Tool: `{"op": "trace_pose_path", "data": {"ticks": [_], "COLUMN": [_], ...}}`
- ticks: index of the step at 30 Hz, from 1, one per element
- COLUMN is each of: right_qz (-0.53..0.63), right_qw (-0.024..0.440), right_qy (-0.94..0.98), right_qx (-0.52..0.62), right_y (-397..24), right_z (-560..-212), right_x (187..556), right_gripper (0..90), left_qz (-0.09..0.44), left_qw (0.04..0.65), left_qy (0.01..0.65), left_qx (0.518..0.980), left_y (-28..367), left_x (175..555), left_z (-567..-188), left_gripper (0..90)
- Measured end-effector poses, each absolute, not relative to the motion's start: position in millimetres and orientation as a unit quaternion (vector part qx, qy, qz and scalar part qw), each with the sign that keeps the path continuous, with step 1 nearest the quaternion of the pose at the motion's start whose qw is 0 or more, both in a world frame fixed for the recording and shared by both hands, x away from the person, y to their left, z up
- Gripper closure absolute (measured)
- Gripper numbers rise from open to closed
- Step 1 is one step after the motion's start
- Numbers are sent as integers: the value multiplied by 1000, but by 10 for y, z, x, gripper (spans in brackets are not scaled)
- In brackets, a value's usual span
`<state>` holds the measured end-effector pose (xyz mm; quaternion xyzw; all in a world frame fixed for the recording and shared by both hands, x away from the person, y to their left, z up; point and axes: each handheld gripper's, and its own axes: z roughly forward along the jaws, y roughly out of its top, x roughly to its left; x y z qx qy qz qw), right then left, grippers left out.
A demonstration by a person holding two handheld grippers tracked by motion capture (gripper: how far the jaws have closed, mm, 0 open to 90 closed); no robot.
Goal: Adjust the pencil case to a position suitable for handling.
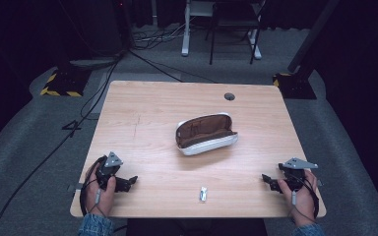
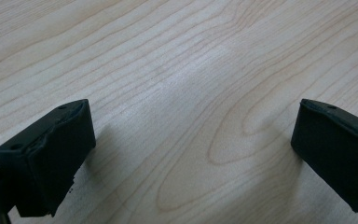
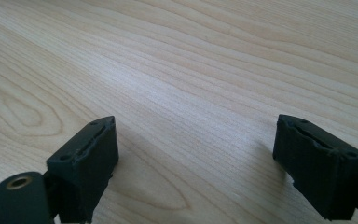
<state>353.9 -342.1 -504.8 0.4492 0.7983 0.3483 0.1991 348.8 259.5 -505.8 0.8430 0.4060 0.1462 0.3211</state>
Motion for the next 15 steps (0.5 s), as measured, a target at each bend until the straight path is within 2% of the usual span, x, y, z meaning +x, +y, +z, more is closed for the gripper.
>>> {"op": "trace_pose_path", "data": {"ticks": [15], "right_qz": [348], "right_qw": [199], "right_qy": [798], "right_qx": [449], "right_y": [-3422], "right_z": [-5048], "right_x": [3539], "right_gripper": [145], "left_qz": [140], "left_qw": [325], "left_qy": [391], "left_qx": [850], "left_y": [2458], "left_x": [3637], "left_z": [-5059], "left_gripper": [2]}}
